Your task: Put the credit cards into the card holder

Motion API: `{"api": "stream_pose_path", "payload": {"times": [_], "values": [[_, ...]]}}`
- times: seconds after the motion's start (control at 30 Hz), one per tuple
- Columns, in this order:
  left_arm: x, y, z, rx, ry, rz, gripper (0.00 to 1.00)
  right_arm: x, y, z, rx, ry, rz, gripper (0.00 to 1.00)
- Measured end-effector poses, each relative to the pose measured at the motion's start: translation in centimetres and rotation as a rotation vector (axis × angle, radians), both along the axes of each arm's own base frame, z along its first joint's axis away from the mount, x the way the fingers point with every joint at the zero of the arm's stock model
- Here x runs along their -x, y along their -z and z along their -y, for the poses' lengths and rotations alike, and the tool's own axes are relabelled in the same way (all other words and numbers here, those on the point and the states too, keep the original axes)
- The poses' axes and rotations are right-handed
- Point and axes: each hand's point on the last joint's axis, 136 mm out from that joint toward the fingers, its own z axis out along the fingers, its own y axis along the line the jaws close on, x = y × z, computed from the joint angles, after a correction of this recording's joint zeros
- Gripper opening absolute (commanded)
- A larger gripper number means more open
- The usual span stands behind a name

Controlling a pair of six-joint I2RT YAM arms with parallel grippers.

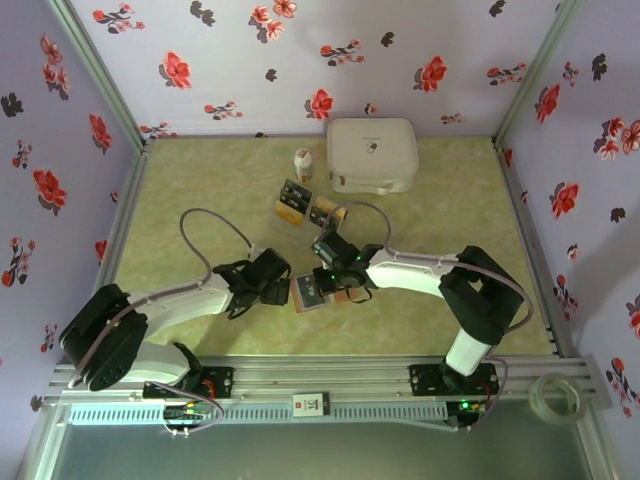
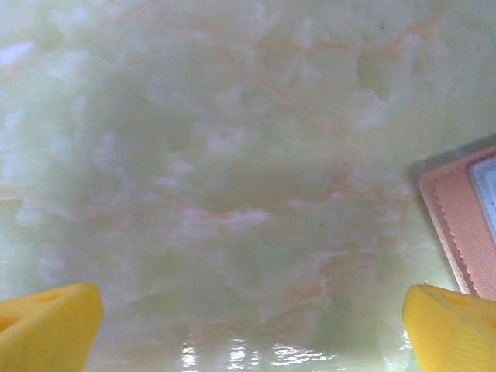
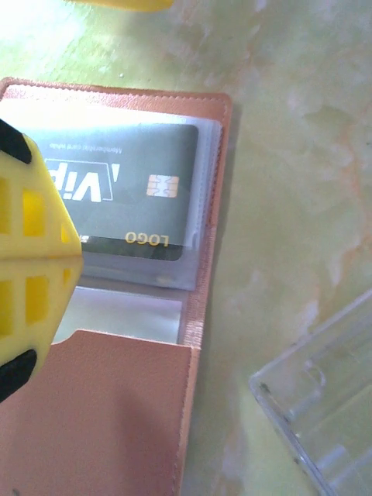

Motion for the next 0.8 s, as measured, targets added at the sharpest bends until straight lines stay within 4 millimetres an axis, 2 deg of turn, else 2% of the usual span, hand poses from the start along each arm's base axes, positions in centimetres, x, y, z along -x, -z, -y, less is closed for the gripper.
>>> {"api": "stream_pose_path", "payload": {"times": [0.2,0.8], "values": [[-0.1,-0.2,-0.1,0.005,-0.007,0.003,1.0,-0.6,0.0,0.3,-0.002,0.016,0.001,0.0],[0.3,1.8,0.1,-0.03,0.018,-0.058,1.0,-0.3,0.7,-0.9,-0.043,0.016,-0.028,0.0]]}}
